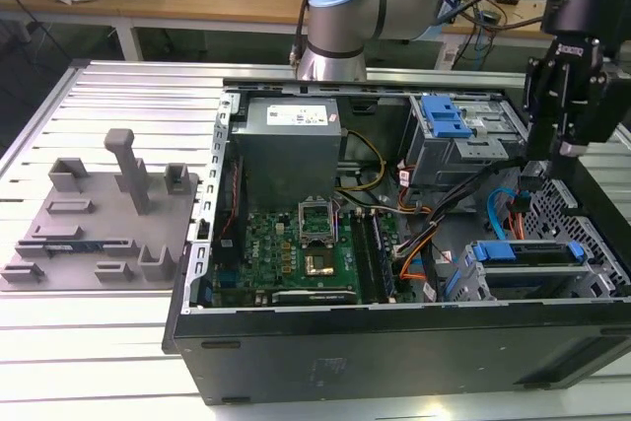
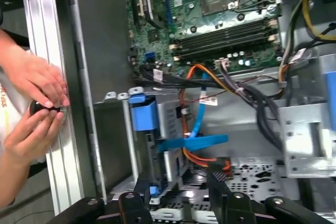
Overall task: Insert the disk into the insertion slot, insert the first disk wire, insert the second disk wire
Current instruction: 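Insert the first disk wire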
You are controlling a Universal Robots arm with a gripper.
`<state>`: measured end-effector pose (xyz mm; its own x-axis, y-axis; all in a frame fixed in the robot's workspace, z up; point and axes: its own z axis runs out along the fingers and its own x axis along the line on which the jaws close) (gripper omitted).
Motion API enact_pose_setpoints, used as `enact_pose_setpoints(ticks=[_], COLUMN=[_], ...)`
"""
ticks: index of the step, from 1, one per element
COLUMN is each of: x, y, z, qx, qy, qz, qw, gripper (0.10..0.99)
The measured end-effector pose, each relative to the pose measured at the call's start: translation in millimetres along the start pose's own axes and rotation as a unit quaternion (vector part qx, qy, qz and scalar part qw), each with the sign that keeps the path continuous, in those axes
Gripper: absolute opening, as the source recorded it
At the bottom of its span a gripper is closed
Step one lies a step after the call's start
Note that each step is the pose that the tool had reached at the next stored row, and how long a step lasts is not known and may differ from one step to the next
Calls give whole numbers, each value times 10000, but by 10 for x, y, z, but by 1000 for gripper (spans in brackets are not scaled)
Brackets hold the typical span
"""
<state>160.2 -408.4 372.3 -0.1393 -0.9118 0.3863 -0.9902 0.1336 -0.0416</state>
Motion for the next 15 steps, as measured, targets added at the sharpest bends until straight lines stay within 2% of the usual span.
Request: enact_pose_setpoints(ticks=[2, 3, 4, 5, 7, 13, 15], x=[-92, -170, -205, -213, -232, -273, -285], y=[13, 21, 14, 6, -13, -41, -44], z=[-17, -29, -17, -4, 33, 120, 146], qx=[5, 10, 14, 13, 8, -34, -43], qy=[34, 75, 110, 135, 159, 196, 230], qz=[1, 1, 1, 0, -4, -25, -32], qw=[10000, 10000, 9999, 9999, 9999, 9998, 9997], gripper=[565, 565, 549, 478, 478, 478, 478])
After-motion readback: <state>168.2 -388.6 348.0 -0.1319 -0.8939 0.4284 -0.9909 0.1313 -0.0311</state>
